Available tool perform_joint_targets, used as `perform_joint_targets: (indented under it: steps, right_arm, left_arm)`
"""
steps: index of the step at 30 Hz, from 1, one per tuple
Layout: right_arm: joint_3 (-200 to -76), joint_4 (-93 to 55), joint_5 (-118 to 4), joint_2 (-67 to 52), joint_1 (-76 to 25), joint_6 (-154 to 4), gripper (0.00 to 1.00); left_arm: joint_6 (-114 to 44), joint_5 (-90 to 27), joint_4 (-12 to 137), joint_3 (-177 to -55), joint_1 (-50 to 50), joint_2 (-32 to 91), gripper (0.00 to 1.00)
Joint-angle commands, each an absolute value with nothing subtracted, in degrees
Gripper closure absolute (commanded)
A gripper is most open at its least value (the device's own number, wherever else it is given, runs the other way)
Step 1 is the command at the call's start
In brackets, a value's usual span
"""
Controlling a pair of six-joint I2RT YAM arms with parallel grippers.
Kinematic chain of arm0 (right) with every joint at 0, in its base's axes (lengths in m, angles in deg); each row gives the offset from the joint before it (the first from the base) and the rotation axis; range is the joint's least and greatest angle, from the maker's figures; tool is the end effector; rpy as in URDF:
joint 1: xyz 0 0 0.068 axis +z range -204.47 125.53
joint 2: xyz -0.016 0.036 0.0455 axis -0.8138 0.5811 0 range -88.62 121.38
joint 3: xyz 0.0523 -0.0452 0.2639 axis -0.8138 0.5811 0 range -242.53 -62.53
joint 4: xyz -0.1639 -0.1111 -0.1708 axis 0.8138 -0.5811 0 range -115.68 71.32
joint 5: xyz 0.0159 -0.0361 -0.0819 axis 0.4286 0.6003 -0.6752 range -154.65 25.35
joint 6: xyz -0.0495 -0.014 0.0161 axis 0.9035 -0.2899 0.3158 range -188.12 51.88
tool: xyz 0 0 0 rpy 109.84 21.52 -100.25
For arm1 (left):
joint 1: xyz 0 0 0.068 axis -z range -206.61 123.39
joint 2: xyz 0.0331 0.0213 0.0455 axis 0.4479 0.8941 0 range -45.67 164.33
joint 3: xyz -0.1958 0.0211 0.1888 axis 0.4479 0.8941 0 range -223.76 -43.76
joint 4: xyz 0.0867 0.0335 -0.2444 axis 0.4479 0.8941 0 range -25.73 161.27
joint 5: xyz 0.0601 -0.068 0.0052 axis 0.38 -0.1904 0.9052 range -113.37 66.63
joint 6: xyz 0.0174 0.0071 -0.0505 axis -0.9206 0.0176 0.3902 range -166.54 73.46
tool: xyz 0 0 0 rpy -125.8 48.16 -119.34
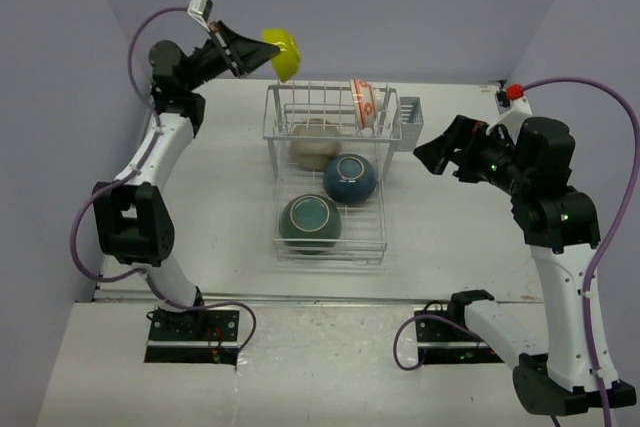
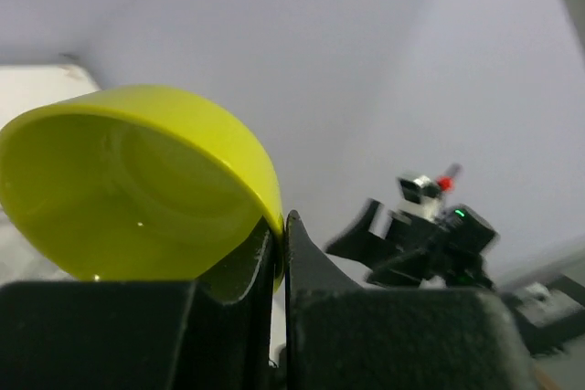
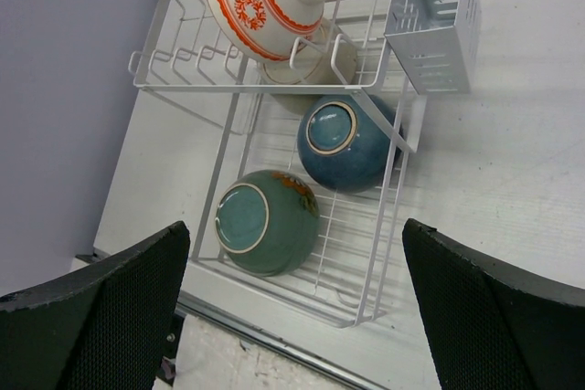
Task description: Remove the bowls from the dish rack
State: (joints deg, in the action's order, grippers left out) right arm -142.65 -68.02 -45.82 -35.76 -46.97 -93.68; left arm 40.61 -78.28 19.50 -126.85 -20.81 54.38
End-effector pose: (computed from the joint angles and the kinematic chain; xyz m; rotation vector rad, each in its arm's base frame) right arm 0.1479 0.0311 0.4490 0.0928 1.9980 0.6970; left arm 0.3965 -0.0696 0.4036 0.0020 1.5664 -1.8512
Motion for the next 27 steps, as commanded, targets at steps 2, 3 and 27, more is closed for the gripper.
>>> perform_joint_targets:
  steps: [2, 3, 27]
  right_arm:
    - [-142.34, -67.19, -44.88, -35.71, -46.48, -94.22, 0.01]
    - [-142.42, -67.19, -44.70, -35.71, -46.39, -94.22, 0.01]
    - [-139.44, -66.93, -43.38, -36.59, -44.02, -94.92, 0.01]
  left_arm:
    - [4.85, -66.23, 66.91, -147.16, -25.03, 50.21, 1.00]
    - [-3.13, -63.47, 78.74, -153.65, -25.12, 50.57, 1.00]
    - [-22.02, -2.27, 116.30, -143.08, -31.96, 57.51, 1.00]
